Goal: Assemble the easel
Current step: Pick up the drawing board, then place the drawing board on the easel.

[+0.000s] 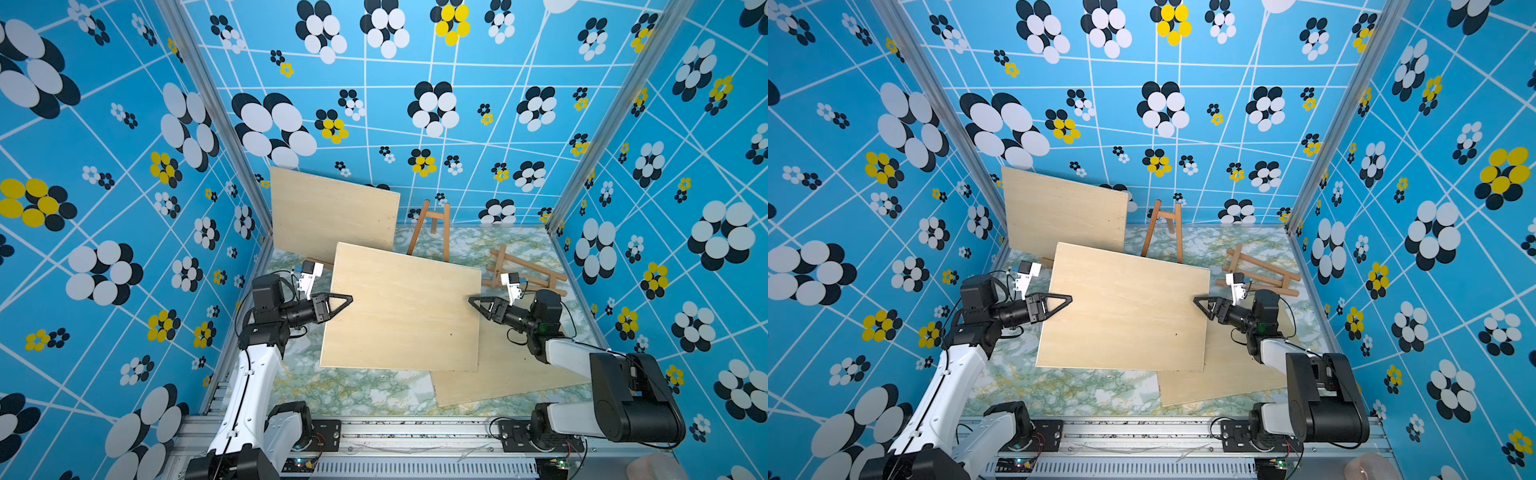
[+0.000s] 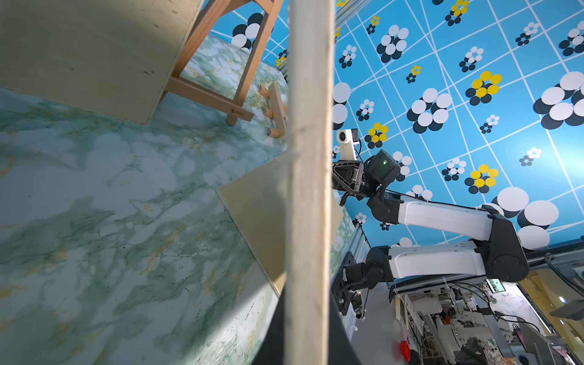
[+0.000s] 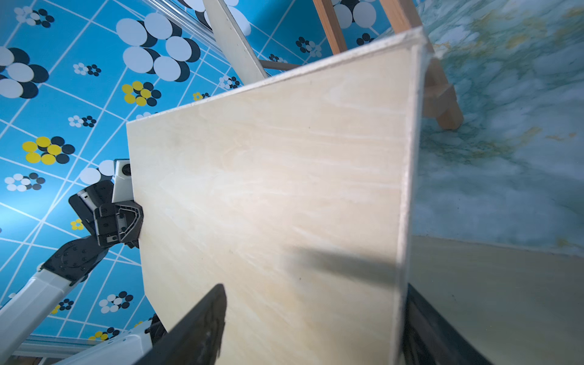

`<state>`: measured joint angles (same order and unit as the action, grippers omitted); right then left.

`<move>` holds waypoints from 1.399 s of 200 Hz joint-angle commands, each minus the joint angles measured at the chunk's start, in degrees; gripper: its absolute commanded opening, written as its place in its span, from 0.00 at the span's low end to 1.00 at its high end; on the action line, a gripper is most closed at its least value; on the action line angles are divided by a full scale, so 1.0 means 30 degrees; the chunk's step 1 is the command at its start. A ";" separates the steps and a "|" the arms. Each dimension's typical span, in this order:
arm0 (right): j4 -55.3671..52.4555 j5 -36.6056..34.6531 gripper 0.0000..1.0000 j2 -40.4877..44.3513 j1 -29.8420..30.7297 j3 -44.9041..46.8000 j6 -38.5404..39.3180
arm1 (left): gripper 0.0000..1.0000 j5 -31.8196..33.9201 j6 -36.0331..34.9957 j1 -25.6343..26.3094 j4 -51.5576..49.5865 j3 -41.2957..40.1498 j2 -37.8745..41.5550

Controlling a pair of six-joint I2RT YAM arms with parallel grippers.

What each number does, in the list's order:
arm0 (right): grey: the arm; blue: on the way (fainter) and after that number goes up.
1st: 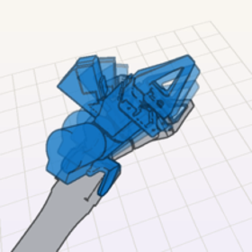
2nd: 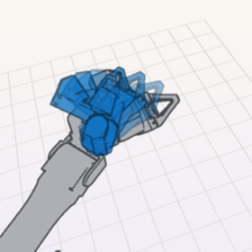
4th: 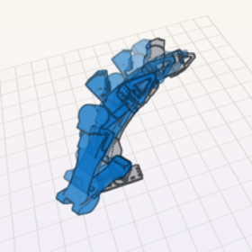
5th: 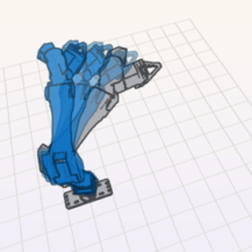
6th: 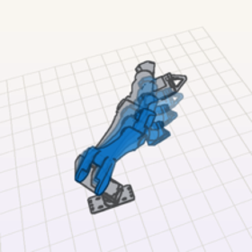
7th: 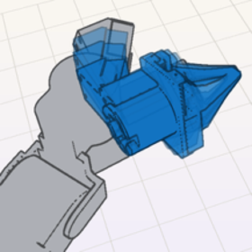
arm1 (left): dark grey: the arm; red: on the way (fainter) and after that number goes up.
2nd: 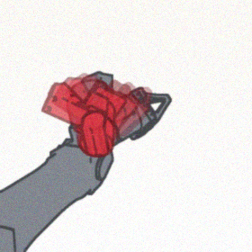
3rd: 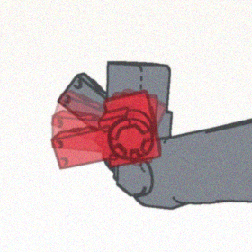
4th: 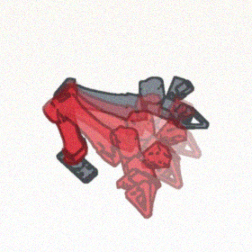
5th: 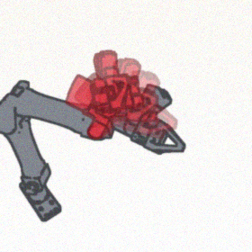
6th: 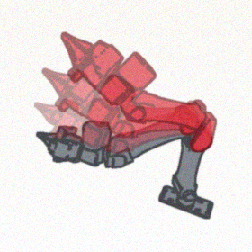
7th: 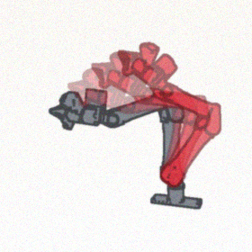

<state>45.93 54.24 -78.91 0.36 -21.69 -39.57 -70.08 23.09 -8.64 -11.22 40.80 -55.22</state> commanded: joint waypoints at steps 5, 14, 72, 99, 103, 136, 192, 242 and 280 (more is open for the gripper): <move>0.4324 0.5444 0.81 0.1238 0.1922 -0.1097 -0.2693 | 0.00 0.0520 0.0226 -0.0075 0.2045 0.0876 -0.0529; 0.4714 0.5760 0.81 0.1410 0.2498 -0.1474 -0.3130 | 0.00 0.0281 0.0750 -0.0158 0.2465 0.1037 -0.0740; 0.3831 0.7286 0.75 0.2432 0.3134 -0.3516 -0.3589 | 0.00 -0.1158 0.3441 -0.0444 0.4906 0.2016 -0.1821; 0.4494 0.7598 0.73 0.2186 0.3435 -0.4219 -0.4578 | 0.00 -0.1578 0.4076 -0.0654 0.5277 0.2602 -0.2408; 0.4787 0.7628 0.73 0.2167 0.3500 -0.4374 -0.4842 | 0.00 -0.1627 0.4153 -0.0710 0.5271 0.2742 -0.2554; 0.4780 0.7760 0.73 0.2565 0.3716 -0.5633 -0.5876 | 0.00 -0.2083 0.4832 -0.1599 0.5607 0.3856 -0.4071; 0.2969 0.8678 0.72 0.3522 0.3806 -0.6438 -0.5637 | 0.00 -0.3033 0.6834 -0.3288 0.8254 0.5559 -0.7147; -0.0125 0.9117 0.69 0.4539 0.3804 -0.7006 -0.4223 | 0.00 -0.3531 1.2874 -0.4225 1.6457 0.4950 -0.8820; -0.8501 0.9237 0.68 0.6529 0.3773 -0.7987 0.1292 | 0.00 -0.3629 1.7639 -0.4501 2.2688 0.5224 -1.0176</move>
<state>33.71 73.25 -67.18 10.15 -39.05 -52.66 -90.45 68.95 -18.68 32.88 55.20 -83.13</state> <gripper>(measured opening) 0.683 0.125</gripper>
